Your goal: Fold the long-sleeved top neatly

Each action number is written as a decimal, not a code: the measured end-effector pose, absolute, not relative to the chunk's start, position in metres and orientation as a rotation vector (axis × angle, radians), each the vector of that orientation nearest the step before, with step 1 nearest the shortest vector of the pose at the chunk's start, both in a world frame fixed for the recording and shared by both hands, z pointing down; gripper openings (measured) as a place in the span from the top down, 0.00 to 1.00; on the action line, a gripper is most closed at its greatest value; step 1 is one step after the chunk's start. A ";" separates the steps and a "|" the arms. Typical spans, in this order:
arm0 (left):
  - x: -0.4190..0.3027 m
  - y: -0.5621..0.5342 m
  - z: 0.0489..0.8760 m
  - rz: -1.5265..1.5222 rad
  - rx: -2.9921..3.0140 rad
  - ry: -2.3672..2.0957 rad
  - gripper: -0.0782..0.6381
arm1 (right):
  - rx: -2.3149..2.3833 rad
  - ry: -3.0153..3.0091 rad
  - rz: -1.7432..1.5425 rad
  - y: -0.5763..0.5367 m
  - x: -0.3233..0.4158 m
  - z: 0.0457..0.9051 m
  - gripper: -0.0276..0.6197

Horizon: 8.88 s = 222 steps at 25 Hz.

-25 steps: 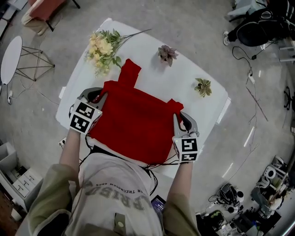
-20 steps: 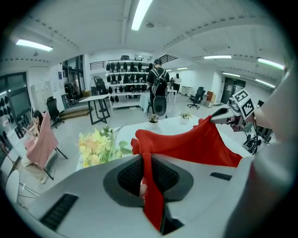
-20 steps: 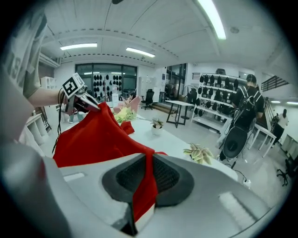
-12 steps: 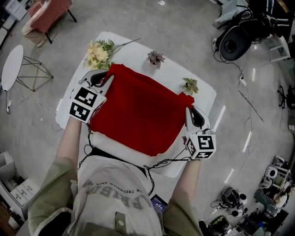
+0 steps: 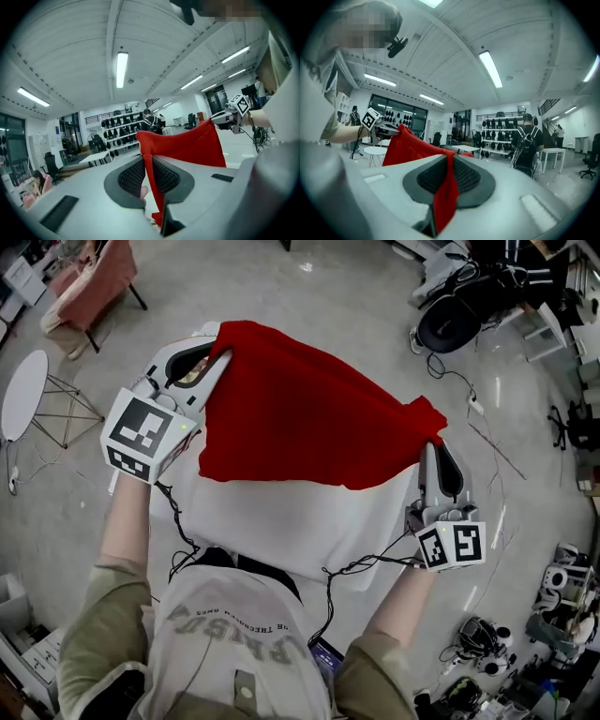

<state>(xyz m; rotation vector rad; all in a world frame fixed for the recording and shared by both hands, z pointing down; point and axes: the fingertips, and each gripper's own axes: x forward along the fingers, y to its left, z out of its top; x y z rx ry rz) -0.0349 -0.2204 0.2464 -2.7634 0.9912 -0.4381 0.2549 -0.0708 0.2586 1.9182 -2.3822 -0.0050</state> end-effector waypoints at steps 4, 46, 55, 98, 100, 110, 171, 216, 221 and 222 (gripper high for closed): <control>-0.068 -0.156 0.256 -0.477 -2.804 0.820 0.83 | 1.904 -2.392 0.035 -0.013 0.215 0.262 0.89; -0.102 -0.023 0.459 -1.268 -2.879 0.674 0.45 | 1.601 -2.275 0.610 0.096 0.184 0.432 0.42; -0.053 -0.098 0.536 -1.700 -2.654 0.266 0.45 | 1.575 -2.114 0.716 -0.018 0.209 0.490 0.43; 0.011 -0.059 0.575 -1.725 -2.577 -0.061 0.59 | 1.239 -1.949 0.976 -0.003 0.239 0.571 0.53; 0.010 -0.055 0.596 -1.829 -2.485 -0.144 0.59 | 1.158 -1.908 1.025 -0.006 0.231 0.592 0.53; -0.003 -0.064 0.611 -1.841 -2.512 -0.222 0.85 | 1.026 -1.866 1.005 -0.002 0.224 0.603 0.92; -0.132 0.085 0.610 -1.706 -2.514 0.694 0.66 | 1.056 -2.001 0.540 0.178 0.043 0.576 0.70; 0.115 0.164 0.587 -1.467 -2.782 0.476 0.77 | 1.232 -2.022 0.632 0.177 0.211 0.558 0.54; 0.097 0.141 0.532 -1.191 -2.865 0.759 0.85 | 1.153 -2.037 0.602 0.170 0.222 0.568 0.54; 0.086 0.134 0.518 -1.138 -2.856 0.839 0.85 | 1.135 -2.047 0.592 0.166 0.220 0.569 0.54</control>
